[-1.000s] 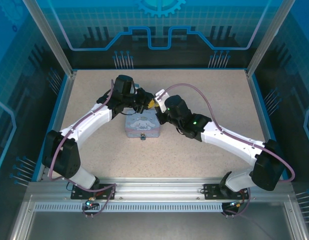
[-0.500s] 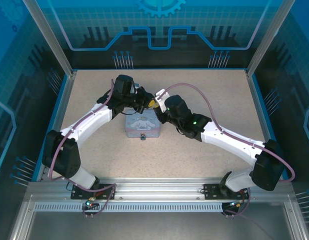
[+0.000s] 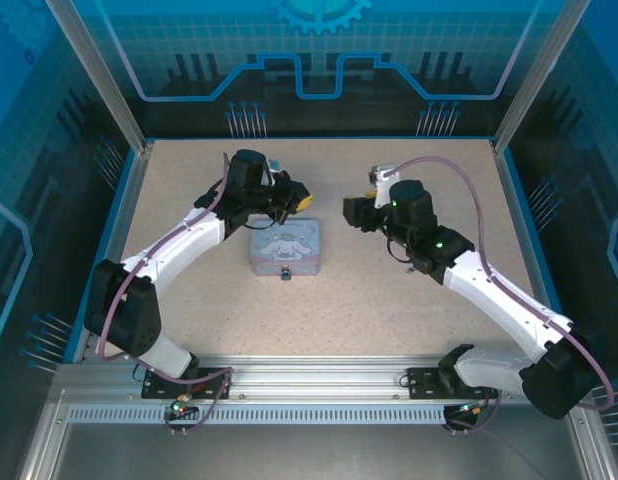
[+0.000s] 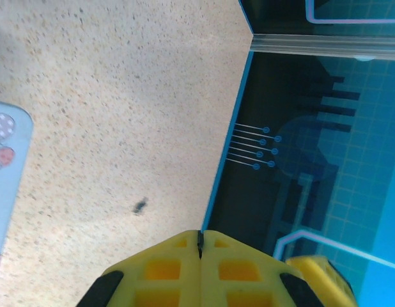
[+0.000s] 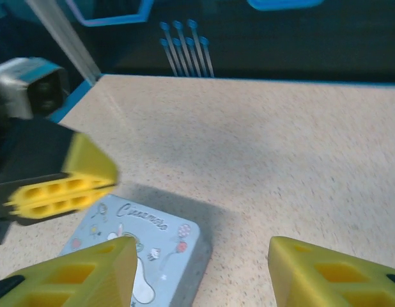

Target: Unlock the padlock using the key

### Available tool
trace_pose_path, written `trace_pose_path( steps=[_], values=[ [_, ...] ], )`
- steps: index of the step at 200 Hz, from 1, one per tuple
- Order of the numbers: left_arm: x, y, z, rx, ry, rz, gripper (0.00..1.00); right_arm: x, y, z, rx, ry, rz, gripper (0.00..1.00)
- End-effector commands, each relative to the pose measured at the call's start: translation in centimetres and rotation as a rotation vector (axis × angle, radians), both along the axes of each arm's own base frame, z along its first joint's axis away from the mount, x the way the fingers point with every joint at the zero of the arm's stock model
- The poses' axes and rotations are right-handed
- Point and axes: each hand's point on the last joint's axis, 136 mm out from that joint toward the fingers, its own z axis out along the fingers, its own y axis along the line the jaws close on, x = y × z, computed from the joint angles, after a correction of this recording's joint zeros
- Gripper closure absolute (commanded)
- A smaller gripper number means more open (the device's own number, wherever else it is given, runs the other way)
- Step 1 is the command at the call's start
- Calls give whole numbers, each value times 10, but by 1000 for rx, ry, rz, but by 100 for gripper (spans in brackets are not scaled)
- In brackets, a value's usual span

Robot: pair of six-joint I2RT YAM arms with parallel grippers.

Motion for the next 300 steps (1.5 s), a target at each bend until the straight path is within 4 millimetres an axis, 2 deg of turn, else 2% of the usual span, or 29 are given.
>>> trace_pose_path(
  steps=[1,12,37,62,80,96,122,127,133,159,192,232,254,300],
  values=[
    [-1,11,5,131,-121,-13,93,-7,-23,-66,16,283,-99,43],
    [-1,18,7,169,-158,-2,84,-8,-39,-88,-19,361,-178,43],
    [-4,26,10,211,-215,14,60,-18,-99,-141,-91,601,-469,43],
    [-8,29,6,225,-236,10,34,-32,-143,-169,-71,741,-657,44],
    [-9,30,2,228,-241,11,19,-40,-163,-177,-49,778,-746,44],
    [-9,30,0,224,-243,11,14,-47,-179,-186,-42,818,-812,44],
    [-8,28,0,220,-240,1,4,-56,-188,-210,20,916,-855,47],
    [-8,27,1,221,-243,-2,3,-54,-189,-211,38,919,-861,47],
    [-8,27,3,220,-247,-6,2,-63,-189,-223,39,954,-868,48],
    [-8,27,8,219,-261,-7,1,-65,-186,-240,71,990,-873,52],
    [-7,25,10,210,-264,-9,1,-64,-182,-250,89,1006,-876,57],
    [-5,23,9,195,-258,-10,1,-59,-184,-248,88,984,-881,59],
    [-6,21,7,190,-251,-16,1,-57,-190,-239,77,953,-895,57],
    [-5,19,3,183,-247,-19,1,-57,-211,-224,141,922,-963,44]
  ],
)
